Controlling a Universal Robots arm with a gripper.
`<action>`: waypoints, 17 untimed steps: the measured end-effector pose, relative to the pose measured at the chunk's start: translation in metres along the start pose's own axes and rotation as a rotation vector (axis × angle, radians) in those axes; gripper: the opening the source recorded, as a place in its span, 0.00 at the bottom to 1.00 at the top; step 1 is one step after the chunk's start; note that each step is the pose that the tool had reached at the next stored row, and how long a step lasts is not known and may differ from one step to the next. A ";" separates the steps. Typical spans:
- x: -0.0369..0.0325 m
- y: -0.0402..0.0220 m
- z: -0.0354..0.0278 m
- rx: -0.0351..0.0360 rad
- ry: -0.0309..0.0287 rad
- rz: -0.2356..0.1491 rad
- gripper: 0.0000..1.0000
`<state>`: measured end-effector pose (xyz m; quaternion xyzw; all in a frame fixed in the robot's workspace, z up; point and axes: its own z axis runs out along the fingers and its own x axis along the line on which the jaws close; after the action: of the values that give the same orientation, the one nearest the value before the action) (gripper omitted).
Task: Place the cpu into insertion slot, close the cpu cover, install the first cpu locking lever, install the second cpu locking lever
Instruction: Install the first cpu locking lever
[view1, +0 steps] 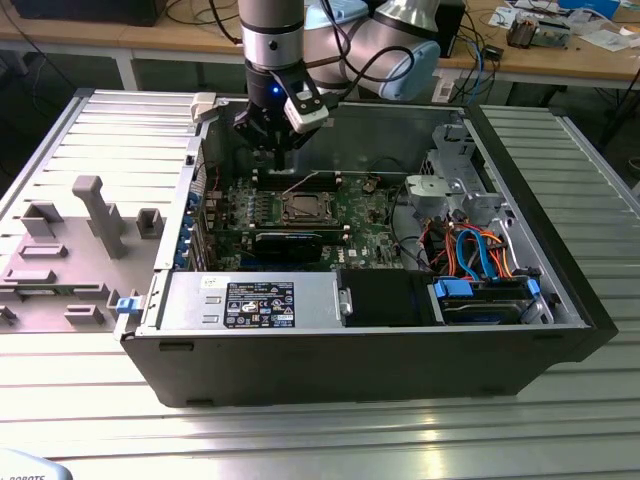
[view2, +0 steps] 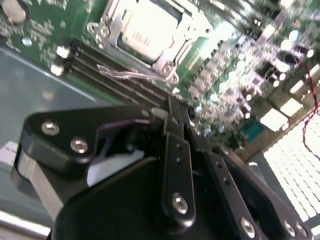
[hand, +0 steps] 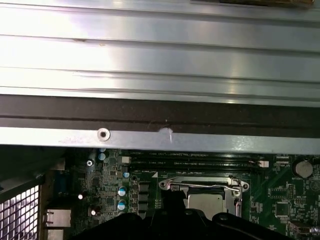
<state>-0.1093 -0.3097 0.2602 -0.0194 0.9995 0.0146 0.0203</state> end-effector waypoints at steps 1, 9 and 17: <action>-0.0001 0.0000 0.0000 0.0000 0.0000 0.000 0.11; -0.0123 -0.0005 0.0026 -0.0002 -0.0002 0.006 0.11; -0.0143 -0.0007 0.0055 -0.0061 -0.0013 0.038 0.11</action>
<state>-0.0947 -0.3097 0.2552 -0.0007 0.9996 0.0181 0.0206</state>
